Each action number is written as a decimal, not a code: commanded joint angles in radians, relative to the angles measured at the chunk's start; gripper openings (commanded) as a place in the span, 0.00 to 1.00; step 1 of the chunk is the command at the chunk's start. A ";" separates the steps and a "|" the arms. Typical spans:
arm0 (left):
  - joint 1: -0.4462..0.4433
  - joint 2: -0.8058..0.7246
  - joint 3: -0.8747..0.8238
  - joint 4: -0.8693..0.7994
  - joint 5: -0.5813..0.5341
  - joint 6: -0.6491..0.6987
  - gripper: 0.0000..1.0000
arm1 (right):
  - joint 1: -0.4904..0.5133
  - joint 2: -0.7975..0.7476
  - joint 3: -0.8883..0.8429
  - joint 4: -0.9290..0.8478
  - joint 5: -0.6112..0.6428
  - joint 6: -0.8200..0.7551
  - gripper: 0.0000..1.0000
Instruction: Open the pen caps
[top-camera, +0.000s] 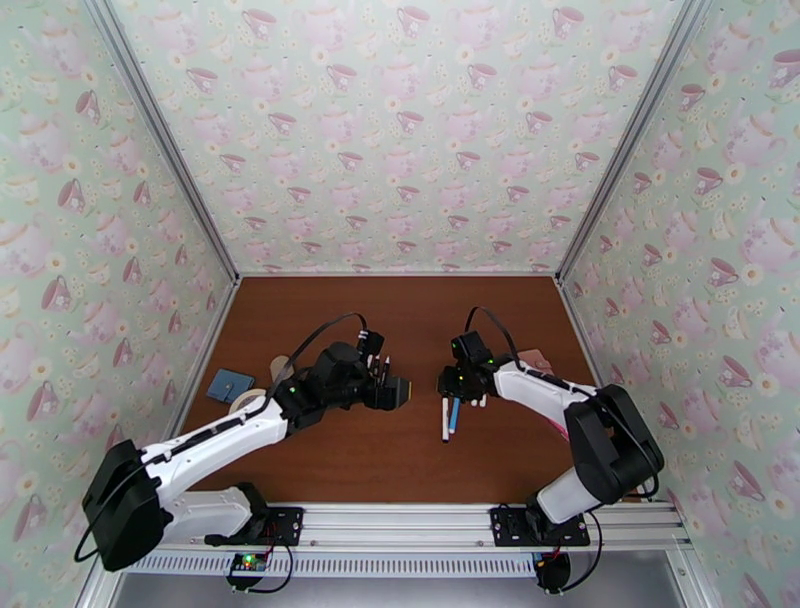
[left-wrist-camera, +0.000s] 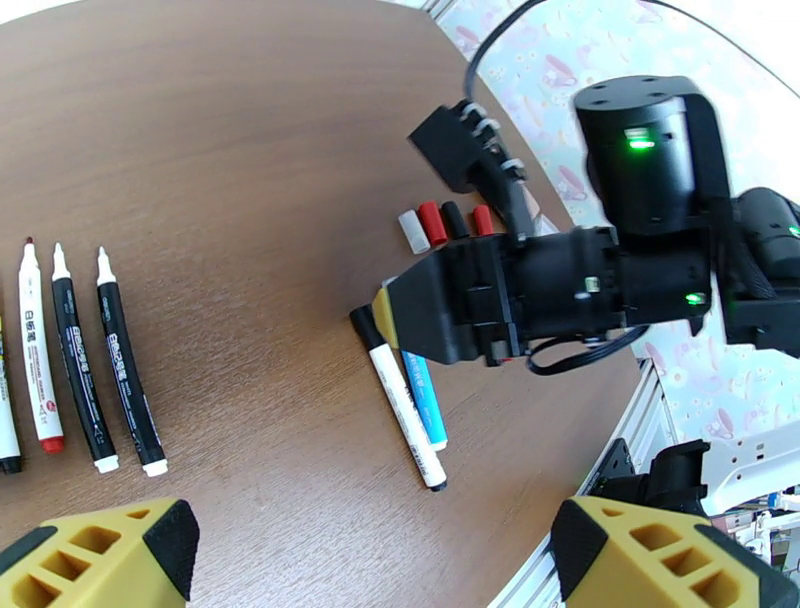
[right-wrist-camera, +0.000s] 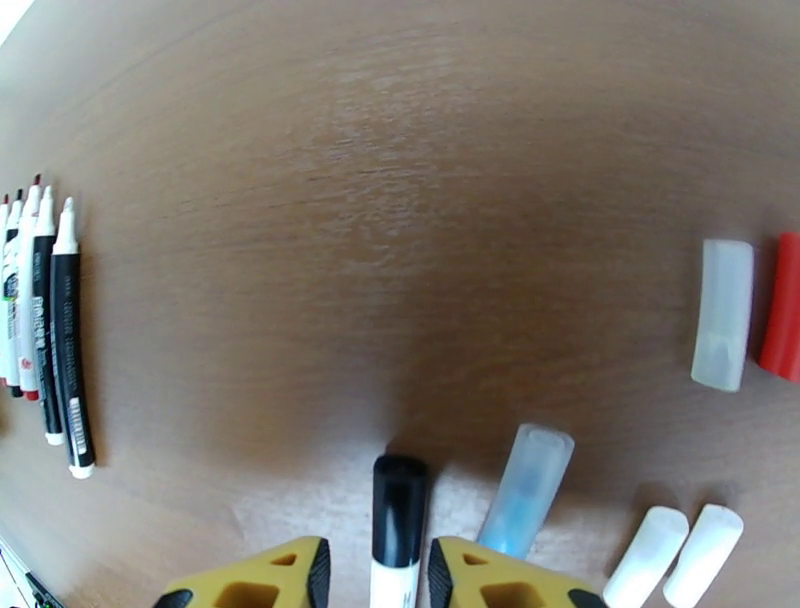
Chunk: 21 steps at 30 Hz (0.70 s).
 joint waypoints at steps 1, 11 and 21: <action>0.005 -0.031 -0.013 -0.027 -0.013 0.020 1.00 | 0.017 0.034 0.036 -0.024 0.037 0.015 0.33; 0.005 -0.074 -0.037 -0.024 -0.053 0.015 1.00 | 0.043 0.097 0.062 -0.025 0.062 0.019 0.31; 0.010 -0.151 -0.123 0.066 -0.145 -0.027 0.99 | 0.061 0.132 0.079 -0.037 0.097 0.012 0.29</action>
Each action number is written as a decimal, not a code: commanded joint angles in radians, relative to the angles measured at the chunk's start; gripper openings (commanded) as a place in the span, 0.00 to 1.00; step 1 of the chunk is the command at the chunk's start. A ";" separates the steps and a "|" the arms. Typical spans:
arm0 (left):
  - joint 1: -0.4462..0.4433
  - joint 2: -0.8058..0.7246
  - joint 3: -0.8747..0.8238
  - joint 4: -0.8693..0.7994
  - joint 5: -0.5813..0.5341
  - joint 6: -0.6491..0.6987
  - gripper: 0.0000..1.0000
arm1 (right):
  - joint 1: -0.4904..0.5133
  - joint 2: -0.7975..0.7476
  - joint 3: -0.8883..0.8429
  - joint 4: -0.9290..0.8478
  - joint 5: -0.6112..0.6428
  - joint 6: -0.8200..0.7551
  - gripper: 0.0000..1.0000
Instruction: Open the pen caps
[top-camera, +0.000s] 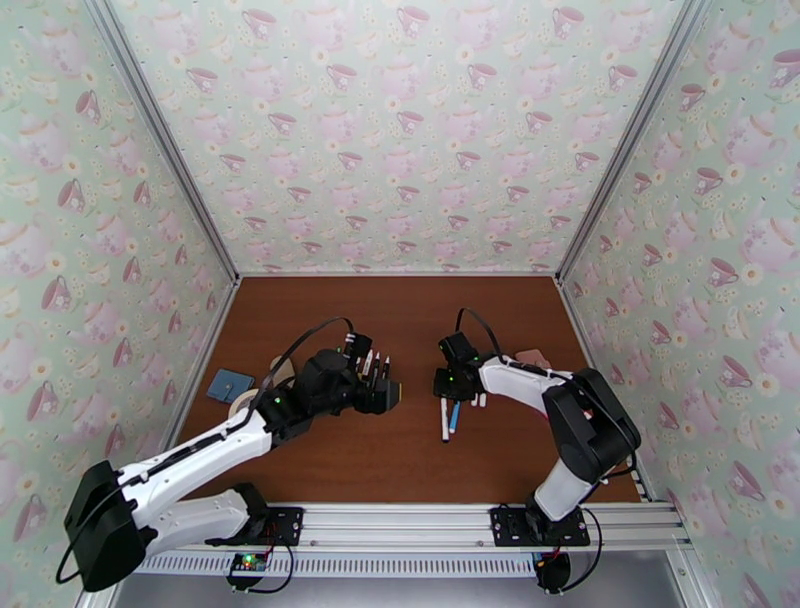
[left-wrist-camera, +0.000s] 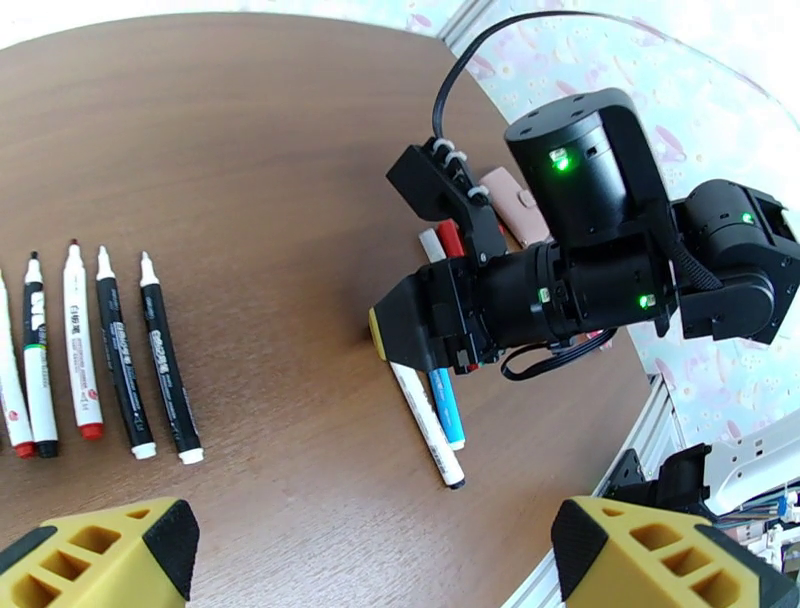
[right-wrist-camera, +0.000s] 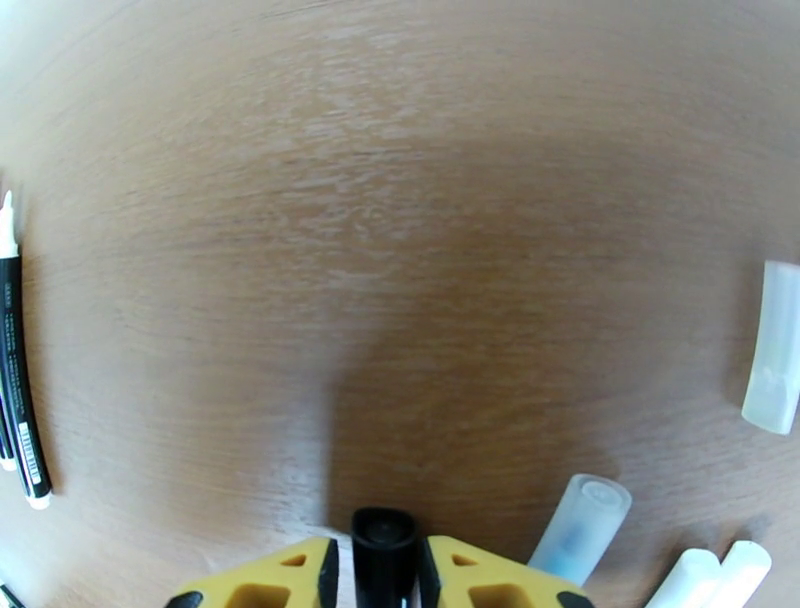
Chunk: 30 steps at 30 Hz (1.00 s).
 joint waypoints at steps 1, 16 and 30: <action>0.010 -0.032 -0.053 0.069 -0.056 -0.031 0.99 | 0.011 0.030 0.022 -0.023 0.035 0.006 0.29; -0.057 0.043 -0.125 0.222 0.080 -0.075 1.00 | 0.029 -0.108 0.007 0.038 -0.004 0.050 0.20; -0.095 0.165 -0.088 0.441 0.243 -0.197 0.97 | 0.028 -0.401 -0.061 0.278 -0.180 0.243 0.16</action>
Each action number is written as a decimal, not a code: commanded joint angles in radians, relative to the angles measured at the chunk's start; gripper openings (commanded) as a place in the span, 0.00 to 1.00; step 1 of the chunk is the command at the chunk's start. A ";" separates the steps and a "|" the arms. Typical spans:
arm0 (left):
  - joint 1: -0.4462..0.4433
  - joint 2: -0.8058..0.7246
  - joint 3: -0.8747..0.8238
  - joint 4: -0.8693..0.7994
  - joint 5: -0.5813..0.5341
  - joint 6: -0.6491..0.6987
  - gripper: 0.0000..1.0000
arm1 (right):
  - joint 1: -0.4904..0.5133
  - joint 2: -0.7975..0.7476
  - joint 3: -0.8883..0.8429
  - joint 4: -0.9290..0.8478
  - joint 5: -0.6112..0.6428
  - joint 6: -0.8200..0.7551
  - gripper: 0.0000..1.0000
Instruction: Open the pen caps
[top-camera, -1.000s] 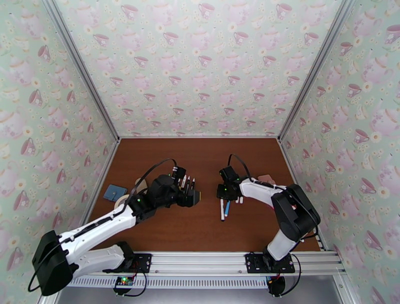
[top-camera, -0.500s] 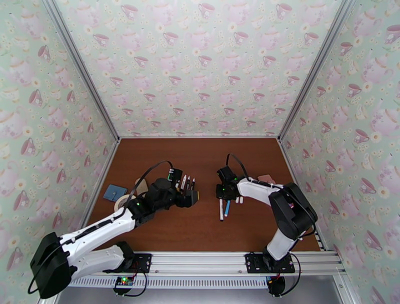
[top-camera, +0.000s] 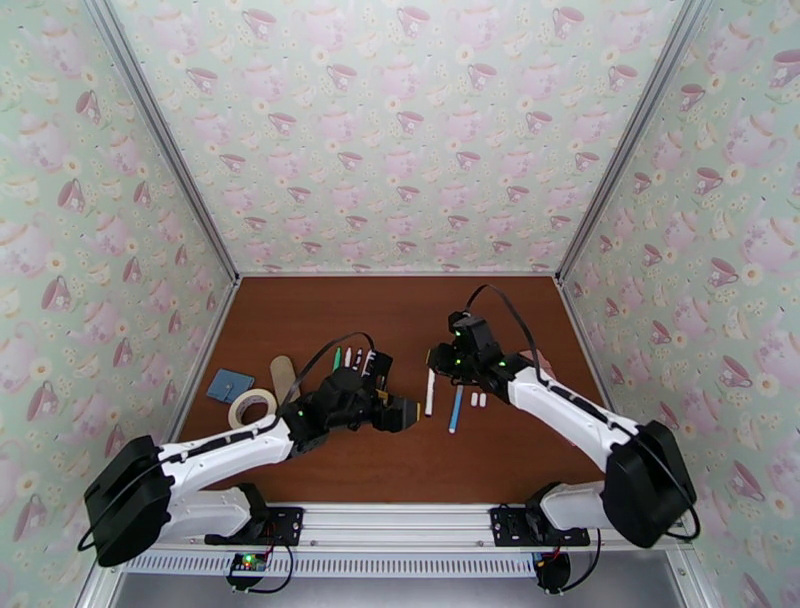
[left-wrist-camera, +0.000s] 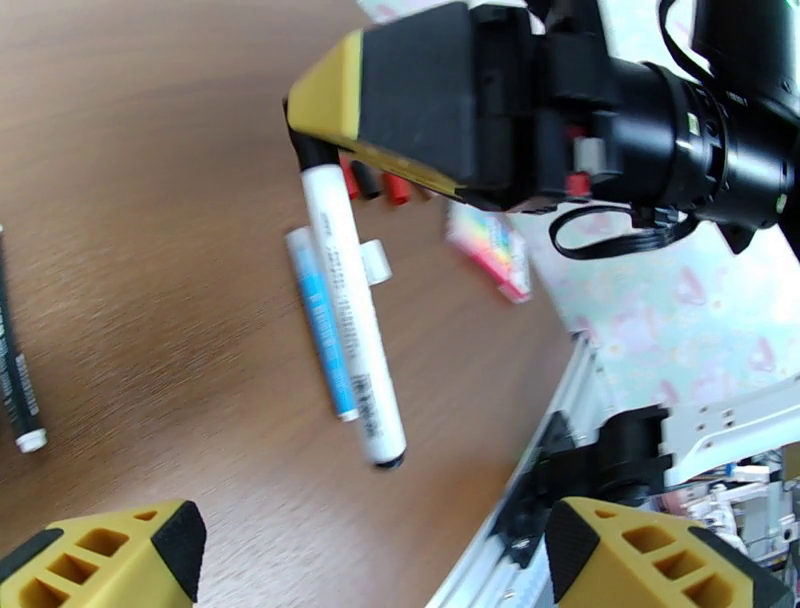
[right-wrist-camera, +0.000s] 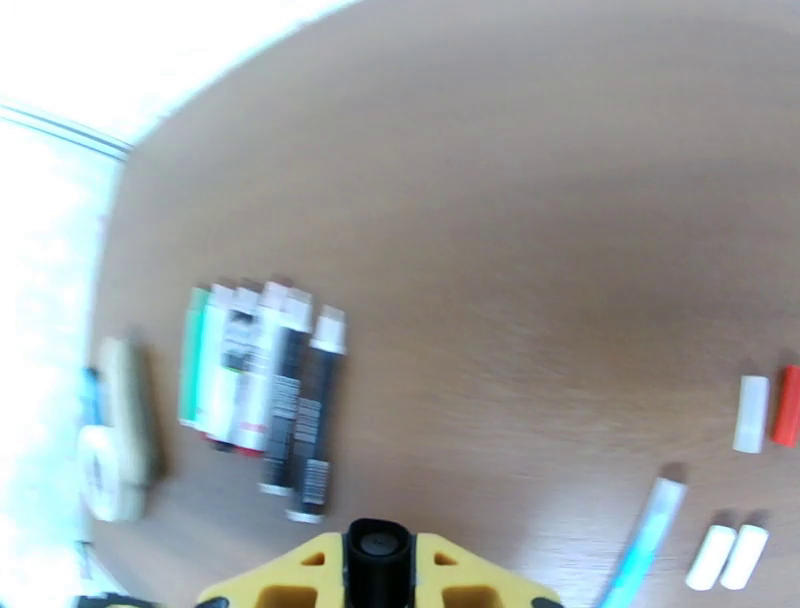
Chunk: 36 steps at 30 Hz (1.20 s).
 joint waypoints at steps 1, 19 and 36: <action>-0.001 0.019 0.024 0.112 0.064 -0.068 0.97 | 0.008 -0.042 -0.036 0.122 -0.081 0.101 0.15; 0.057 0.096 0.047 0.251 0.194 -0.232 0.60 | 0.008 -0.132 -0.143 0.373 -0.205 0.205 0.12; 0.058 0.132 0.066 0.252 0.214 -0.228 0.36 | 0.007 -0.140 -0.180 0.425 -0.235 0.225 0.12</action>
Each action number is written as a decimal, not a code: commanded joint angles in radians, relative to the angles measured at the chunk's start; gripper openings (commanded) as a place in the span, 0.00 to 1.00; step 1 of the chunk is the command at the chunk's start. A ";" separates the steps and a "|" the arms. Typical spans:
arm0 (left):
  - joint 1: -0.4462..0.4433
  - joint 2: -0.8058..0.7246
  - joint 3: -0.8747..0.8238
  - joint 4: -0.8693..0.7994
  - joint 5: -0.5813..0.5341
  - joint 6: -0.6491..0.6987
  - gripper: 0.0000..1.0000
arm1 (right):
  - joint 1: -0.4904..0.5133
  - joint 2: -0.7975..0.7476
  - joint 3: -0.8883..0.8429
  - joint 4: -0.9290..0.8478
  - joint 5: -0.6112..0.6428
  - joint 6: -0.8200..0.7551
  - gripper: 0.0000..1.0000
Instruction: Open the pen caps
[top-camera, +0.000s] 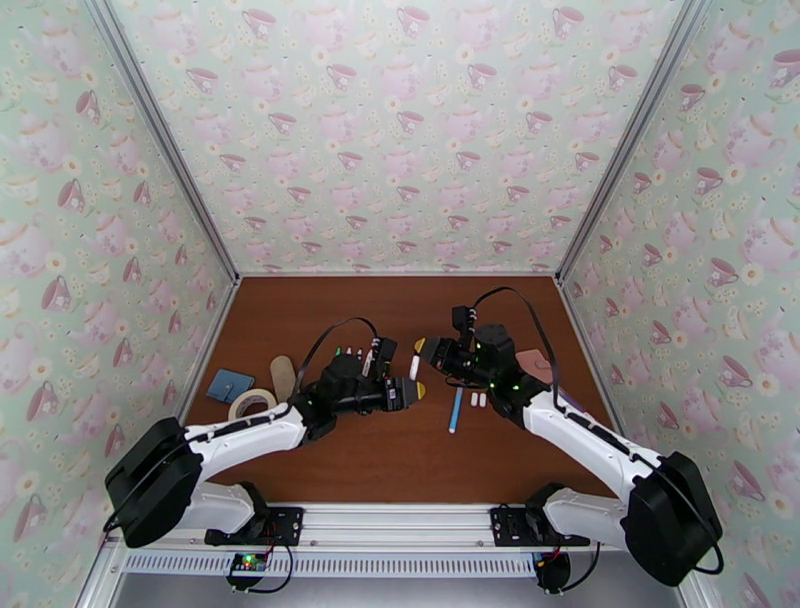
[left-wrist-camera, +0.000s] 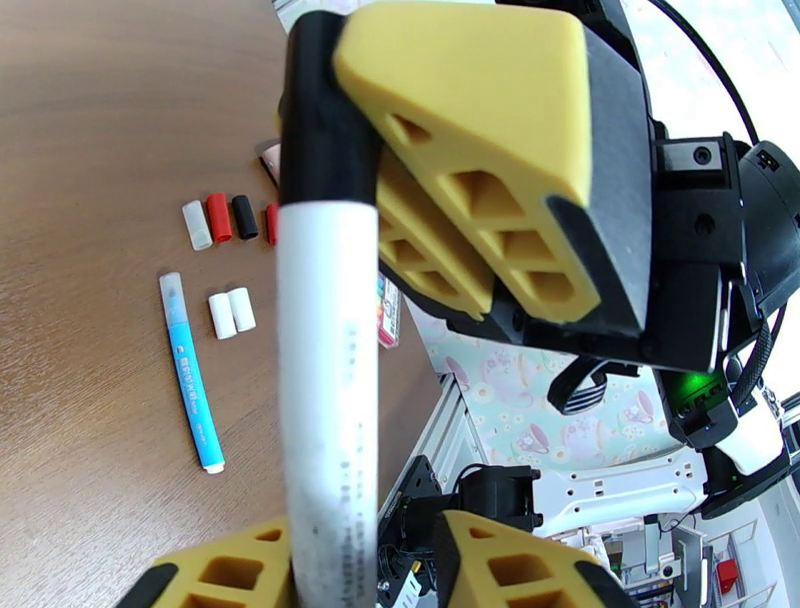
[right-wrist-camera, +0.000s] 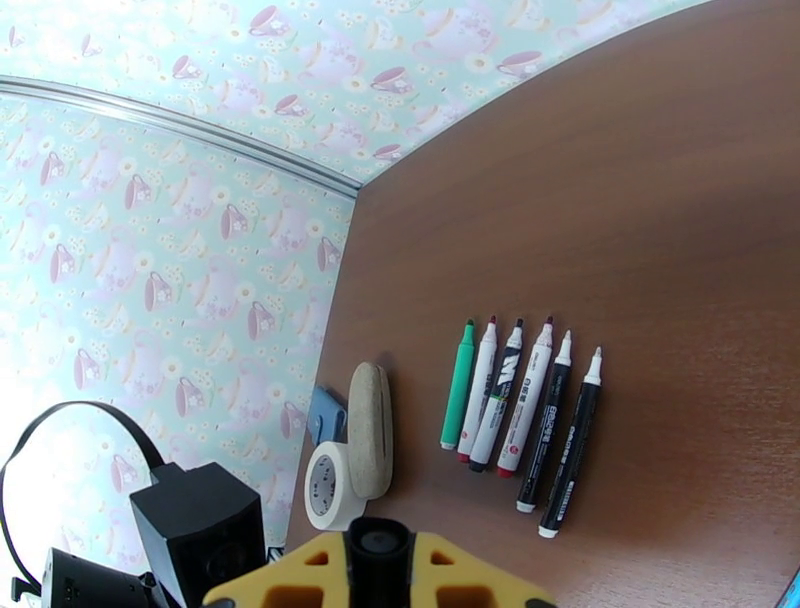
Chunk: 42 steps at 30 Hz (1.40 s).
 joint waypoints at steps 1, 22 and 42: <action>0.004 0.015 0.031 0.020 0.026 -0.004 0.36 | 0.008 -0.027 -0.018 0.023 -0.016 0.013 0.12; 0.007 0.055 0.032 0.034 -0.025 0.035 0.09 | 0.008 -0.051 -0.035 0.002 -0.010 0.020 0.17; 0.004 0.036 0.016 -0.023 0.077 0.161 0.02 | 0.008 0.038 0.114 -0.176 -0.140 -0.110 0.32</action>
